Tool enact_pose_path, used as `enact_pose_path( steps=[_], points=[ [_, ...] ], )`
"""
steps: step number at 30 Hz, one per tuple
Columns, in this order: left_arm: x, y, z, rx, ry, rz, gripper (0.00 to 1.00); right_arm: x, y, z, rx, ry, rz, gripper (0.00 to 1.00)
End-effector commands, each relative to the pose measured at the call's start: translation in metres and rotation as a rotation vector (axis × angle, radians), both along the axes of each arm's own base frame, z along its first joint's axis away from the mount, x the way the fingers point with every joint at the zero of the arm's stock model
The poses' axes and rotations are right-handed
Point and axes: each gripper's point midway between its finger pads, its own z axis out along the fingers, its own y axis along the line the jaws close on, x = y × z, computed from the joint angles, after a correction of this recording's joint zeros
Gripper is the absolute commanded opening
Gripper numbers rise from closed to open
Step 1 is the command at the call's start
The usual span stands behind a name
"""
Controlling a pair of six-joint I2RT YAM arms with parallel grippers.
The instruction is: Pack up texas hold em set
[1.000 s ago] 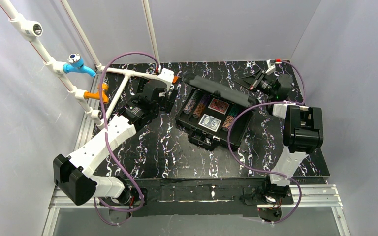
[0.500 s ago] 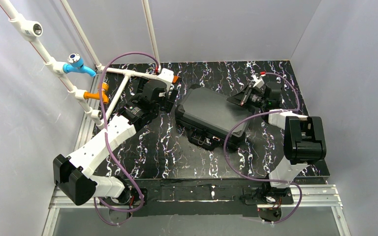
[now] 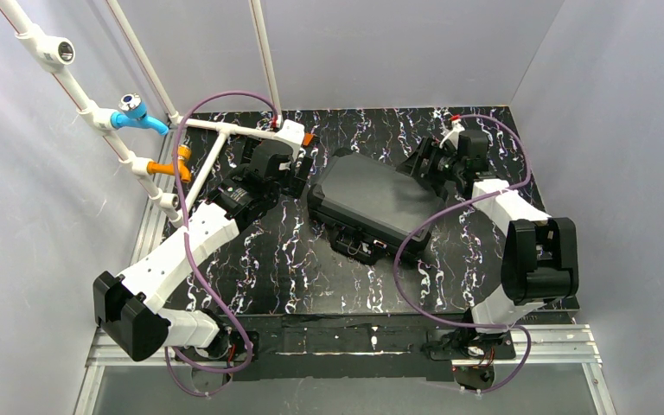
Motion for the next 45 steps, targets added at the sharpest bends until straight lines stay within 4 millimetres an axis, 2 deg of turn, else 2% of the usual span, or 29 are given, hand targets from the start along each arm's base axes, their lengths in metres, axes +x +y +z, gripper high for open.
enact_pose_path(
  steps=[1,6,12,14,20,25,31,38,41,45],
  points=[
    [-0.004,-0.004,0.002,-0.048,0.006,0.001,0.99,0.012,-0.030,-0.028,-0.169,0.122,-0.122,0.82],
    [-0.007,-0.011,-0.010,-0.105,0.089,0.034,0.99,0.016,-0.031,-0.042,-0.209,0.183,-0.112,0.85],
    [-0.033,-0.021,-0.021,-0.249,0.184,0.029,0.93,0.017,-0.027,-0.057,-0.237,0.231,-0.070,0.90],
    [-0.043,-0.020,-0.030,-0.299,0.222,0.049,0.91,0.016,-0.024,-0.062,-0.232,0.244,-0.047,0.90],
    [-0.072,-0.011,-0.077,-0.406,0.359,0.099,0.84,0.010,-0.017,-0.073,-0.225,0.273,0.002,0.90],
    [-0.085,-0.010,-0.101,-0.465,0.428,0.110,0.80,0.005,-0.008,-0.081,-0.214,0.290,0.034,0.88],
    [-0.091,-0.013,-0.122,-0.481,0.481,0.118,0.75,-0.001,-0.001,-0.087,-0.214,0.308,0.062,0.86],
    [-0.086,-0.029,-0.140,-0.522,0.534,0.110,0.67,-0.006,0.002,-0.087,-0.218,0.321,0.076,0.84],
    [-0.085,-0.037,-0.147,-0.545,0.560,0.098,0.65,-0.015,0.000,-0.085,-0.222,0.328,0.079,0.84],
    [-0.082,-0.050,-0.155,-0.567,0.593,0.062,0.64,-0.033,-0.004,-0.091,-0.229,0.353,0.076,0.84]
  ],
)
